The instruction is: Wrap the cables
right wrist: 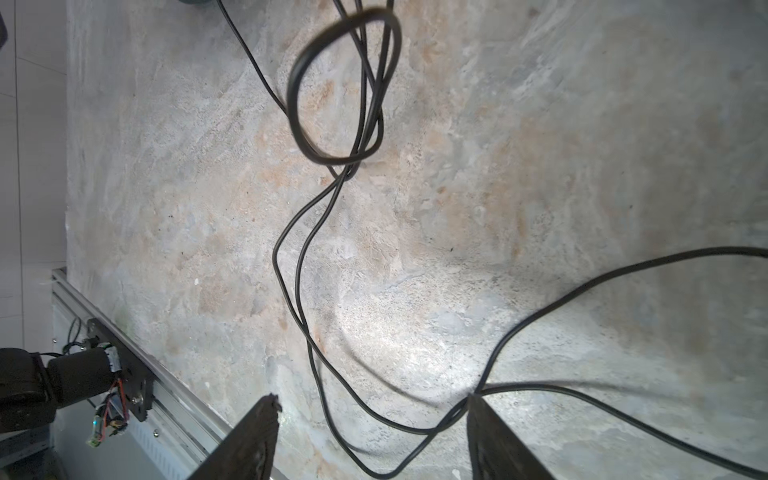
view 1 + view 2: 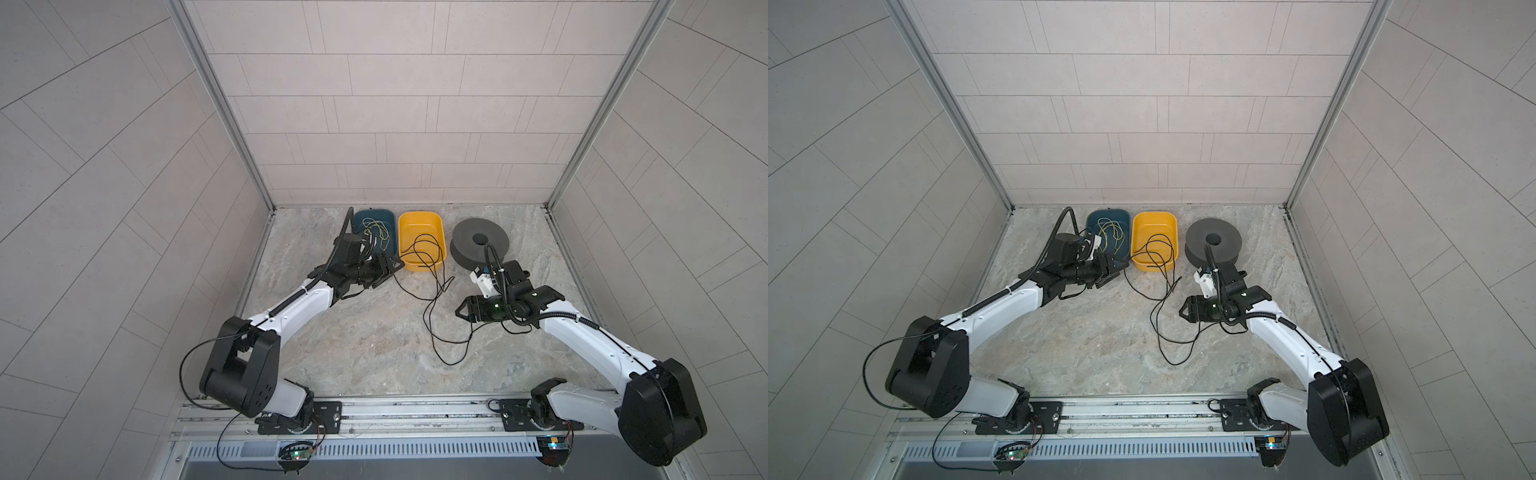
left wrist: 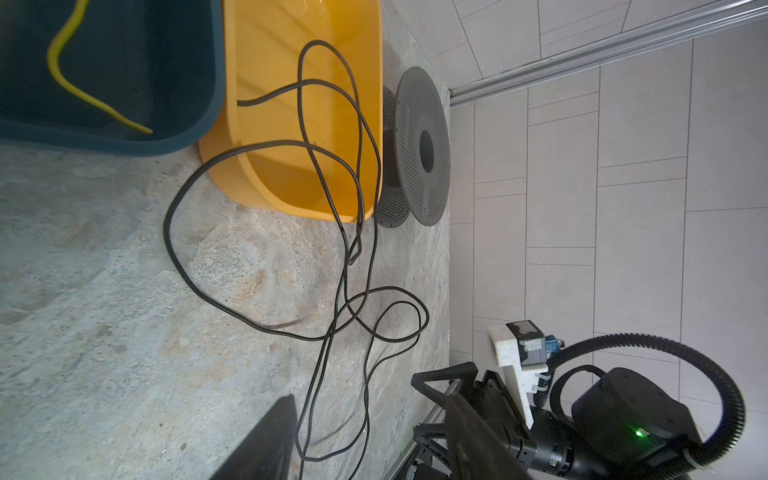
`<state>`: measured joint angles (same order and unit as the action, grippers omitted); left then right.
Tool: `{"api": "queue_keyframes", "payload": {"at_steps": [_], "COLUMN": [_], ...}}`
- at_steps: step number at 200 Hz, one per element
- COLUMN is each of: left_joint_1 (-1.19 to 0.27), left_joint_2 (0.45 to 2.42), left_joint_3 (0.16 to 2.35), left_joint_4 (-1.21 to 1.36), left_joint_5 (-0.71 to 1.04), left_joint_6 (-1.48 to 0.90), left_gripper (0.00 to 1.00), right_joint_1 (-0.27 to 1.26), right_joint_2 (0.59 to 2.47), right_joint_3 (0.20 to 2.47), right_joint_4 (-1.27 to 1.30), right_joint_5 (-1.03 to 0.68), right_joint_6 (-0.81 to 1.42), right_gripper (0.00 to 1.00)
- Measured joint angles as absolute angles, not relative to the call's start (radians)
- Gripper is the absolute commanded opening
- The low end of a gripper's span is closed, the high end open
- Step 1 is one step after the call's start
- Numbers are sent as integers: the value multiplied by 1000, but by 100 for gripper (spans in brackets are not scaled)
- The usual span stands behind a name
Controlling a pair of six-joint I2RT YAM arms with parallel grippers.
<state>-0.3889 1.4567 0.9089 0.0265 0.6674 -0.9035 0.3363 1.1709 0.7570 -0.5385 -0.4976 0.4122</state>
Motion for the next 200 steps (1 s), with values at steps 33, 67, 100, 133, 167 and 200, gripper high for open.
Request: {"api": "queue_keyframes", "payload": {"at_steps": [33, 67, 100, 133, 167, 200], "left_joint_1": [-389, -389, -389, -389, -389, -386], "left_joint_2": [1475, 1477, 1477, 1477, 1472, 1456], "left_joint_3": [910, 911, 917, 939, 946, 946], "left_joint_4": [-12, -47, -77, -111, -138, -159], "left_joint_5": [656, 642, 638, 631, 625, 622], "left_joint_6": [-881, -855, -838, -825, -807, -798], "left_gripper": [63, 63, 63, 63, 63, 63], "right_joint_1": [337, 337, 348, 387, 442, 472], "right_joint_2": [1160, 1212, 1313, 1427, 1551, 1658], "right_joint_3": [823, 934, 1028, 1123, 1224, 1300], "right_joint_4": [-534, -476, -405, -366, -349, -333], "right_joint_5": [-459, -440, -433, -401, -338, -285], "right_joint_6": [413, 417, 418, 377, 320, 285], "right_gripper": [78, 75, 68, 60, 56, 46]}}
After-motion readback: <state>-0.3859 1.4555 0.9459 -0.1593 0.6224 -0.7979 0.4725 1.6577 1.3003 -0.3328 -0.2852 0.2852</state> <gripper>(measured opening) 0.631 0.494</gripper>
